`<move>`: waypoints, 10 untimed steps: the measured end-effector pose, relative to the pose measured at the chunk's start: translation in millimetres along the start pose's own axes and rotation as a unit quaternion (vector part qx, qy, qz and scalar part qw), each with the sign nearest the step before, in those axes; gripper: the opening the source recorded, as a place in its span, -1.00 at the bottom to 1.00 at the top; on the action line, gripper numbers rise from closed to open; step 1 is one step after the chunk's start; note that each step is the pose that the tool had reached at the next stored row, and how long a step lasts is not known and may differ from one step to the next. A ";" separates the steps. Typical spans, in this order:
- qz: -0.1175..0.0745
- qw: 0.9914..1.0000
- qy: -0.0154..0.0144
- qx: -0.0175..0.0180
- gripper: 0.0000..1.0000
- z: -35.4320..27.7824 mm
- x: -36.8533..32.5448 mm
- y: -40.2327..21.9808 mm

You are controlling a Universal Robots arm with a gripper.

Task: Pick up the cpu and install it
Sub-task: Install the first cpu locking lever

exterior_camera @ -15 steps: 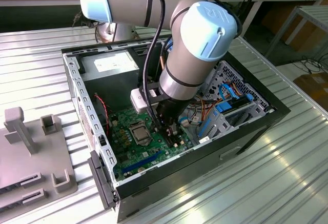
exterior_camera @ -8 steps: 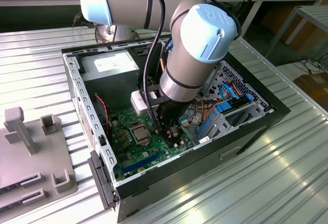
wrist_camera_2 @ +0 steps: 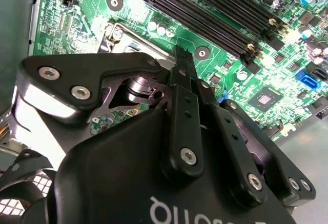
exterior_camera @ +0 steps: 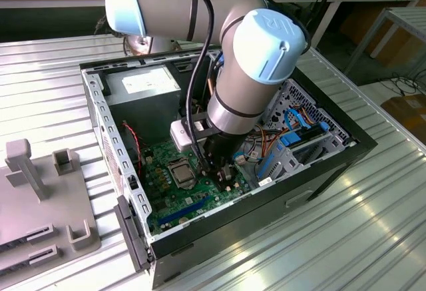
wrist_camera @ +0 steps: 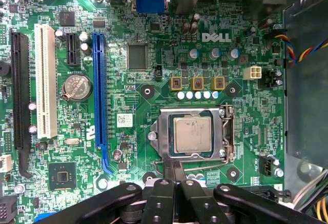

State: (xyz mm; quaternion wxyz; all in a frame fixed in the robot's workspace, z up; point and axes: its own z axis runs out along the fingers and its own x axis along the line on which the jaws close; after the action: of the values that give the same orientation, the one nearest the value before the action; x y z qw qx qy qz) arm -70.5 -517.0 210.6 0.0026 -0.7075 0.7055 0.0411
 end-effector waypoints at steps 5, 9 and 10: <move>0.000 1.000 0.002 0.000 -0.79 2.7 0.6 -1.9; 0.000 1.000 0.005 0.000 -0.79 5.4 1.0 -3.9; 0.000 1.000 0.005 0.000 -0.79 5.9 1.0 -4.2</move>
State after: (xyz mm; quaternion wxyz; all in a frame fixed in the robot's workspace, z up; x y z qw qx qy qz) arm -66.6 -517.6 204.5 -0.0011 -0.7075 0.7058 0.0373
